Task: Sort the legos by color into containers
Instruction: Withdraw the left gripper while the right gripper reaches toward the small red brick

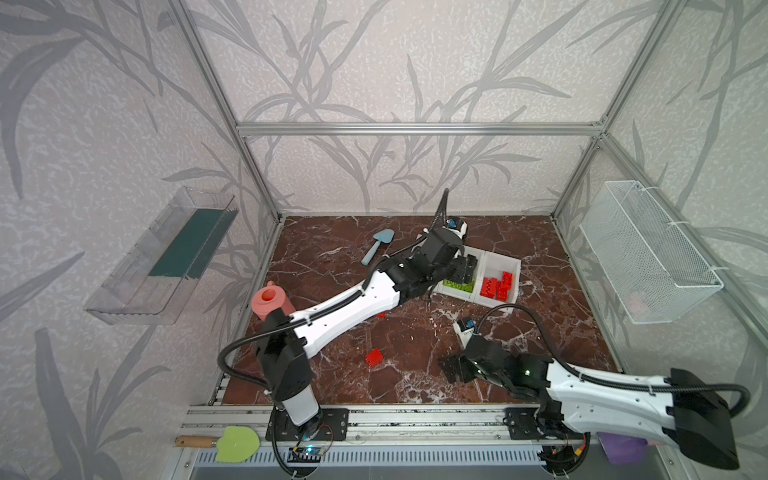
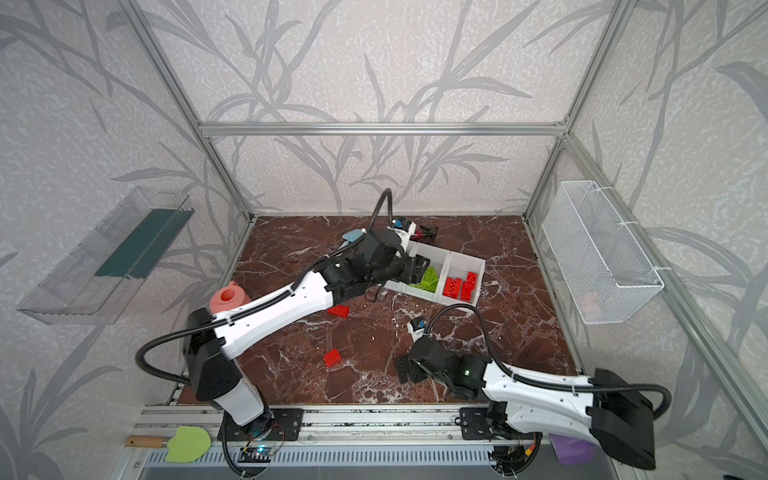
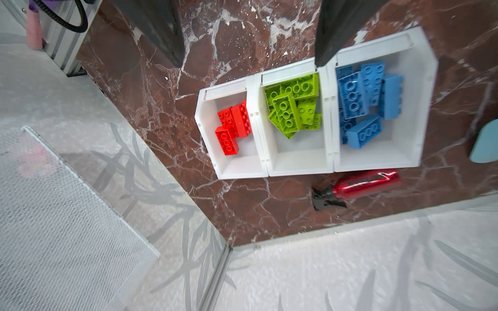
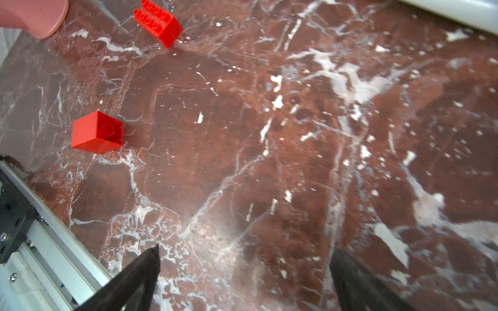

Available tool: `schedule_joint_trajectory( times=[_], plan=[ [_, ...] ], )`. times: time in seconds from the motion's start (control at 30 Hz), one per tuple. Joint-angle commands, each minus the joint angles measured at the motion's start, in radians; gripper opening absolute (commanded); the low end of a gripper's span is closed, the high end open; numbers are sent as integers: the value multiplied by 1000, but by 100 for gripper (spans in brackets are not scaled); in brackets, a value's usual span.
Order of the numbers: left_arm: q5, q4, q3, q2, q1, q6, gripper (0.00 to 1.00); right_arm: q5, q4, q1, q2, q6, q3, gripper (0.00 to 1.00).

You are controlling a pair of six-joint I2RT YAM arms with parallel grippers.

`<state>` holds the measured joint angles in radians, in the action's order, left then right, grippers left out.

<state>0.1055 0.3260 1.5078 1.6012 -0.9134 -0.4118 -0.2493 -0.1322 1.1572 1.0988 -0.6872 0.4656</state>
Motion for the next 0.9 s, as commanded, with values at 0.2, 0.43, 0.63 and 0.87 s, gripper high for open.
schedule_joint_trajectory(
  times=[0.2,0.43,0.63,0.87],
  plan=[
    [332,73,-364,-459,2,-113,75,-120,31,151,451,-10,365,99],
    [432,157,-546,-785,4,-151,75,-80,-10,218,711,42,611,99],
    [482,300,-595,-927,5,-172,75,-32,17,220,796,42,672,99],
    [498,351,-630,-1012,5,-187,75,-10,-1,214,876,91,748,93]
  ],
)
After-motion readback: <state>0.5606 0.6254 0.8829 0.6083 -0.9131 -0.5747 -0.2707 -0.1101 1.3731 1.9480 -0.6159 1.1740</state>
